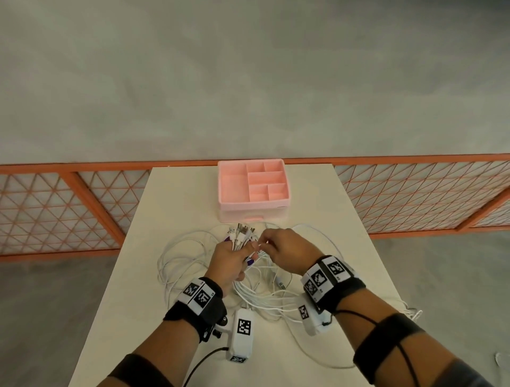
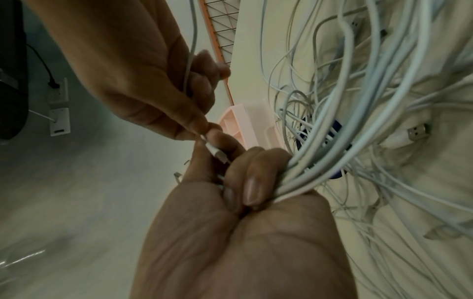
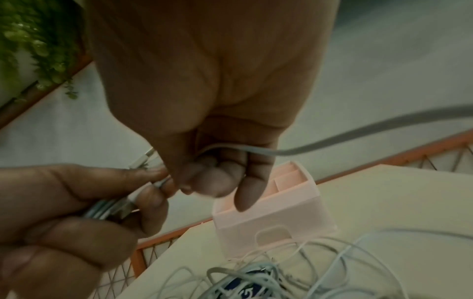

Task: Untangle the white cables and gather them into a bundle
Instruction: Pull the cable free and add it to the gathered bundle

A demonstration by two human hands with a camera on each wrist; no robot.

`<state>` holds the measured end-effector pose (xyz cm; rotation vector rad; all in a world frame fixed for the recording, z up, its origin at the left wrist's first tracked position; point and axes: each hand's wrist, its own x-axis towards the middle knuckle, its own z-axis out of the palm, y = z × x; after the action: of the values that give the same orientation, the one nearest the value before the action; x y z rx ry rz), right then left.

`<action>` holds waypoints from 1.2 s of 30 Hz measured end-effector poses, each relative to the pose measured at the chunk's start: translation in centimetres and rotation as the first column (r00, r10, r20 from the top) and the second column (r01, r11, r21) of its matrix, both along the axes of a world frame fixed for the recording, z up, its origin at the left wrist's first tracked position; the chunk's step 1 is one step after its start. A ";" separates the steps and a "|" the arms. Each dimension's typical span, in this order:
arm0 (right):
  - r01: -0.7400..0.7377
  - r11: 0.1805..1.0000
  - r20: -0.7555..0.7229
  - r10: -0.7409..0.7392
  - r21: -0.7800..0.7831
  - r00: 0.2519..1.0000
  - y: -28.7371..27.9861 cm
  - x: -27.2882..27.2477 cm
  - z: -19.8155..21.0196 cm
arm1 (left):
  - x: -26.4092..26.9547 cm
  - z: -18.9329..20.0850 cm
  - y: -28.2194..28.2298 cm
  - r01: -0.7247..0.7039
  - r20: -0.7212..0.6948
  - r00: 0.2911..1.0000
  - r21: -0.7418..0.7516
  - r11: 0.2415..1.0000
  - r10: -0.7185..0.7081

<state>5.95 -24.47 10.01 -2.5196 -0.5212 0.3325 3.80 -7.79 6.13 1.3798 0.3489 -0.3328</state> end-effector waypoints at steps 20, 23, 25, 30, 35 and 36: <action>0.176 0.980 0.183 -0.191 0.091 0.965 4.7 -2.6 -3.3 | -0.7 -0.5 -0.4 -0.046 0.104 0.994 0.041 0.998 0.042; 0.048 0.998 0.224 -0.057 0.044 0.973 4.5 -2.7 -3.9 | -0.6 -0.6 -0.2 -0.156 0.093 0.984 0.049 0.987 0.151; -0.026 0.999 0.220 0.015 0.045 0.975 4.3 -3.0 -4.2 | -0.3 -0.6 0.0 -0.237 0.079 0.969 0.051 0.970 0.233; -0.058 0.993 0.069 0.051 0.105 0.996 1.7 -3.6 -5.5 | 1.1 0.4 1.4 -0.446 0.008 0.891 -0.171 0.879 0.454; 0.111 0.994 0.023 -0.110 -0.020 0.994 -5.1 -1.3 -6.1 | 1.5 1.6 2.2 -0.415 -0.012 0.890 -0.432 0.800 0.456; 0.151 0.988 0.021 -0.151 -0.032 0.988 -6.6 -0.8 -5.7 | 1.6 1.8 2.1 -0.407 -0.007 0.895 -0.424 0.809 0.446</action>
<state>5.17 -31.02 4.34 -2.5782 -0.3315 0.2626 5.37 -5.66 7.91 0.8580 0.4702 0.0381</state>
